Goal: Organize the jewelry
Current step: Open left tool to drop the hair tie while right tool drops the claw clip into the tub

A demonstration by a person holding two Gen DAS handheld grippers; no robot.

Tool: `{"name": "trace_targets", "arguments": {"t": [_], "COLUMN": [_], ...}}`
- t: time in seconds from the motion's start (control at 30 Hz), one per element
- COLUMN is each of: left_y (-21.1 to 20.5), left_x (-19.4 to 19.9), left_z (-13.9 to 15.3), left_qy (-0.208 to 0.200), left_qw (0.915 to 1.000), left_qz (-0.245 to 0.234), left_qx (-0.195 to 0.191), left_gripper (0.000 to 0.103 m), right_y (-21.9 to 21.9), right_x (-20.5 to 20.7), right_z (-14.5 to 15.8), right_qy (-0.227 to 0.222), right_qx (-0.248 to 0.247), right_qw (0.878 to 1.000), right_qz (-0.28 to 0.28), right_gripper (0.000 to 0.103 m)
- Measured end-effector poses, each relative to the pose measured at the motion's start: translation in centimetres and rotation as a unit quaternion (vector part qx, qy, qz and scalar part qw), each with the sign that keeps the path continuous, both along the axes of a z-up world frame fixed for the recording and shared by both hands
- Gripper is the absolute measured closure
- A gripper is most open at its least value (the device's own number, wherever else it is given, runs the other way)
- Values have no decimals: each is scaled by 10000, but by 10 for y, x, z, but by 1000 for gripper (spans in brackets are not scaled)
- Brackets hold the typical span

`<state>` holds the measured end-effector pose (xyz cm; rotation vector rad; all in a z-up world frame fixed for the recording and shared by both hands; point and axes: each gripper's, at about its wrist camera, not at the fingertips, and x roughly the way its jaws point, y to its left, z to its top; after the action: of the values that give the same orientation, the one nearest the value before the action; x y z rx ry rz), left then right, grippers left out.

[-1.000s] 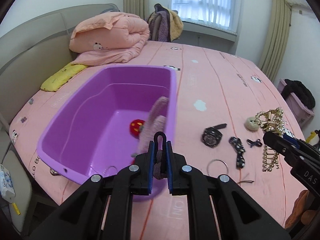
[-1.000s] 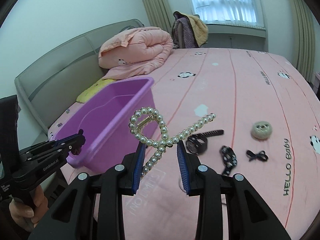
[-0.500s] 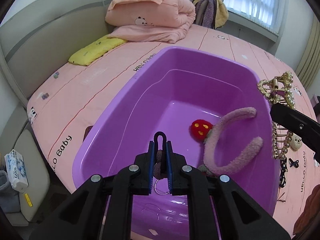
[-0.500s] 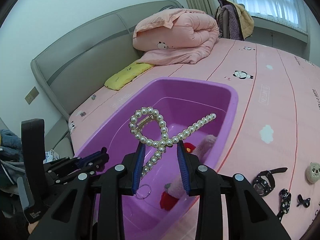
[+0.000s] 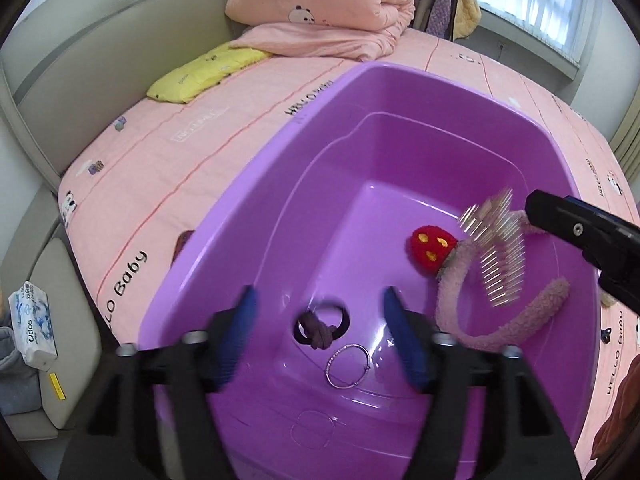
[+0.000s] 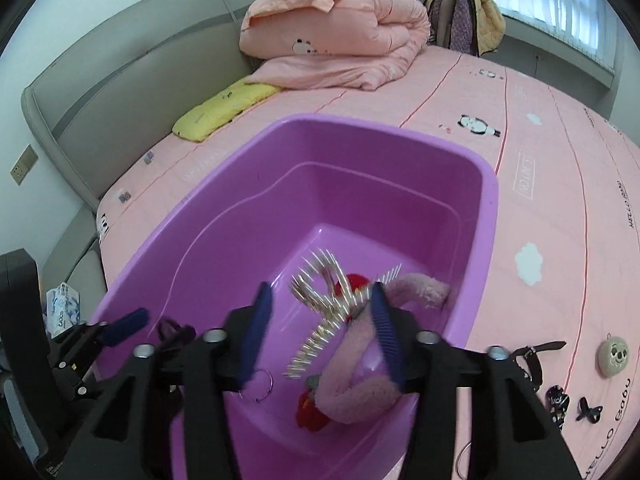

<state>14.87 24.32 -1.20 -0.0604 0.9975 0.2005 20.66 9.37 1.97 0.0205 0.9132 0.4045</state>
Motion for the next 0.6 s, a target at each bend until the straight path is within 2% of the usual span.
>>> {"name": "trace_targets", "arguments": {"t": [0.2, 0.6], "left_y": [6, 0], "left_x": [-1, -13], "left_z": [-3, 3], "left_qy": [79, -48], "left_qw": [9999, 9999], "left_qz": [80, 107], "left_qx": [-18, 60], "left_gripper": [30, 22], "right_y": [-8, -12], "right_x": [0, -7], "right_z": [2, -2], "right_qy": [-22, 7], "right_qx": [18, 40], "right_qw": [10000, 10000], "right_qz": [-53, -2], "right_gripper": [49, 49]}}
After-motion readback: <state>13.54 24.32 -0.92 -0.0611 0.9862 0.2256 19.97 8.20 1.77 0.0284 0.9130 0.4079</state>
